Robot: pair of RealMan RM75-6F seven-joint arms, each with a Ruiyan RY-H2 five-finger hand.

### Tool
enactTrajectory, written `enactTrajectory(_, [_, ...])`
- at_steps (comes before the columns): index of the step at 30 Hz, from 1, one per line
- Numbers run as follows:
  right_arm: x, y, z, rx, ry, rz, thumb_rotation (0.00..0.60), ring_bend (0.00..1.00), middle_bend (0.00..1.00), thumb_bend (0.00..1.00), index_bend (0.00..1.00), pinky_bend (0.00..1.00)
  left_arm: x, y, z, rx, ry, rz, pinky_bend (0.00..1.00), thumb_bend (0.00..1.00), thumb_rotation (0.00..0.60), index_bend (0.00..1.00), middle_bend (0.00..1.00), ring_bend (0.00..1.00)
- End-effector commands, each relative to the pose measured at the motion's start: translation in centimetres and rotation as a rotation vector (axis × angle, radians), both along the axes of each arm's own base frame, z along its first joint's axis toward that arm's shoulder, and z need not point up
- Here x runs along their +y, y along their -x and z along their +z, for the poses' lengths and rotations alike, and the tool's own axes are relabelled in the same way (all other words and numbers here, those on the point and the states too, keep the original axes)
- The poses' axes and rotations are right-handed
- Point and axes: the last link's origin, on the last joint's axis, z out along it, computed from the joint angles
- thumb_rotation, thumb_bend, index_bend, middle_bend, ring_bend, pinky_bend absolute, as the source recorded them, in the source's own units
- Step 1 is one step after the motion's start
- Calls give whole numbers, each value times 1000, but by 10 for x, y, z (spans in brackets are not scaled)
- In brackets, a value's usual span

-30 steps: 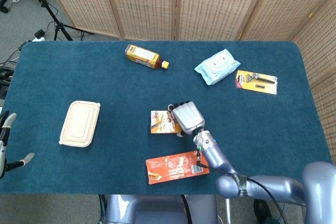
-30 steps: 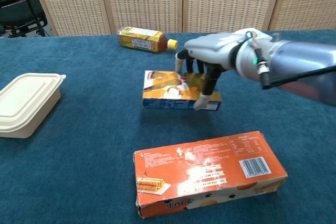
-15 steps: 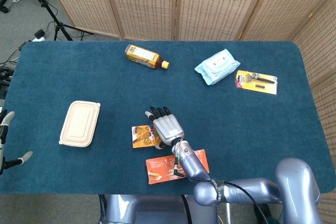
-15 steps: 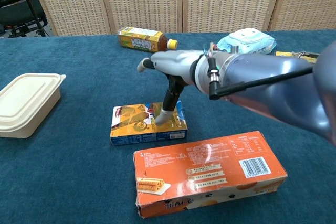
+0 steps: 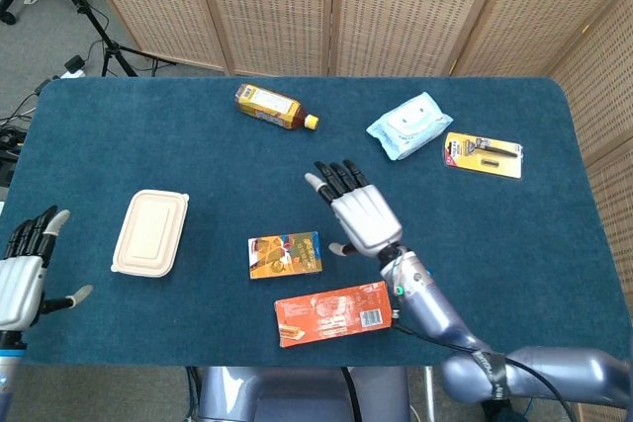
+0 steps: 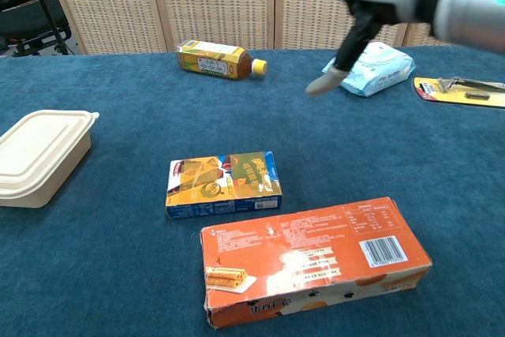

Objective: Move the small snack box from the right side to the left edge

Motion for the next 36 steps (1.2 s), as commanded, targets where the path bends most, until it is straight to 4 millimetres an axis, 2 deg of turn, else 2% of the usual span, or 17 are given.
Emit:
enactTrajectory(1, [18, 94, 69, 36, 111, -1, 600, 0, 0, 0, 0, 0, 8, -15, -16, -22, 76, -57, 0, 0, 600, 0, 0, 0])
enactTrajectory(2, [21, 110, 79, 41, 141, -1, 600, 0, 0, 0, 0, 0, 10, -18, -19, -19, 96, -70, 0, 0, 600, 0, 0, 0])
enactTrajectory(4, [40, 165, 114, 5, 231, -99, 600, 0, 0, 0, 0, 0, 25, -33, -33, -2, 151, -123, 0, 0, 600, 0, 0, 0])
enactTrajectory(5, [48, 179, 122, -29, 236, -115, 600, 0, 0, 0, 0, 0, 31, -37, -37, 3, 162, -132, 0, 0, 600, 0, 0, 0])
enactTrajectory(9, [76, 223, 145, -120, 243, -230, 600, 0, 0, 0, 0, 0, 50, -62, -58, -54, 258, -181, 0, 0, 600, 0, 0, 0])
enactTrajectory(12, [92, 241, 154, -162, 259, -282, 600, 0, 0, 0, 0, 0, 59, -76, -70, -110, 317, -210, 0, 0, 600, 0, 0, 0])
enactTrajectory(17, [114, 261, 160, -253, 272, -309, 600, 0, 0, 0, 0, 0, 73, -98, -98, -135, 398, -251, 0, 0, 600, 0, 0, 0])
enactTrajectory(19, [121, 271, 164, -287, 267, -333, 600, 0, 0, 0, 0, 0, 82, -114, -121, -107, 452, -272, 0, 0, 600, 0, 0, 0])
enactTrajectory(26, [123, 273, 173, -291, 291, -308, 600, 0, 0, 0, 0, 0, 97, -132, -161, -69, 450, -241, 0, 0, 600, 0, 0, 0])
enactTrajectory(30, [125, 272, 175, -297, 294, -303, 600, 0, 0, 0, 0, 0, 104, -144, -192, -54, 441, -209, 0, 0, 600, 0, 0, 0])
enactTrajectory(36, [125, 272, 174, -294, 291, -295, 600, 0, 0, 0, 0, 0, 105, -153, -214, -48, 439, -177, 0, 0, 600, 0, 0, 0])
